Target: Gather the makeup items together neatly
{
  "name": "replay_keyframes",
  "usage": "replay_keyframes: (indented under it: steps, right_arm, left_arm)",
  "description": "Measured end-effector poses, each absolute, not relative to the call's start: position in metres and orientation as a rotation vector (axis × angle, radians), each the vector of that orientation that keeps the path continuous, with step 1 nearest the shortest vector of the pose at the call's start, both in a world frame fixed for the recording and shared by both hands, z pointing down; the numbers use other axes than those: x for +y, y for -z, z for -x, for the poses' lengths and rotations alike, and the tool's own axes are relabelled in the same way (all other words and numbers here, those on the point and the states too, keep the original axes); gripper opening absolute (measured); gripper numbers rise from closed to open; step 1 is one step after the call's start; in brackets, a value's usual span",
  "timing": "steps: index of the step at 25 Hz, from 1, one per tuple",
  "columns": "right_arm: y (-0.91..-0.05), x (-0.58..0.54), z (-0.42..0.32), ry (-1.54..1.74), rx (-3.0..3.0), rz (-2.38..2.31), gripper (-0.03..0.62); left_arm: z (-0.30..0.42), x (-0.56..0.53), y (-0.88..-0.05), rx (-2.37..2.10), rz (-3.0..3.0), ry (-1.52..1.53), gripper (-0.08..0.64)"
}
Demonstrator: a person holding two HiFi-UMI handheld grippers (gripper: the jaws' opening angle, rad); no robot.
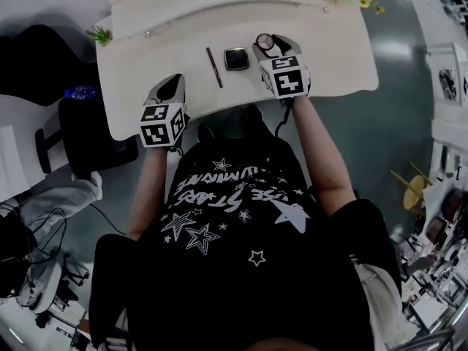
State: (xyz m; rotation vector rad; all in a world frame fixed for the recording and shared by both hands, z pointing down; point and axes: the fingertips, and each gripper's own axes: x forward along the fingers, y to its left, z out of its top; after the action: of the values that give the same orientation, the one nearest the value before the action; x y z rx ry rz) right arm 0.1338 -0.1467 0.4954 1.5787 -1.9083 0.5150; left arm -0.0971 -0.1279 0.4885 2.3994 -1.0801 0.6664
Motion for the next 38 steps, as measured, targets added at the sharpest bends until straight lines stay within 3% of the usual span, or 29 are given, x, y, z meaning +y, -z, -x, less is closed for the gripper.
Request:
replay_keyframes:
  steps: [31, 38]
  right_arm:
    - [-0.560, -0.119, -0.129, -0.610, -1.887, -1.451, 0.249]
    - [-0.554, -0.116, -0.133, -0.563, -1.881, -1.445, 0.292]
  left_arm:
    - [0.076, -0.111, -0.507, -1.015, -2.380, -0.740, 0.002]
    - [0.074, -0.113, -0.507, -1.021, -2.384, -0.726, 0.002]
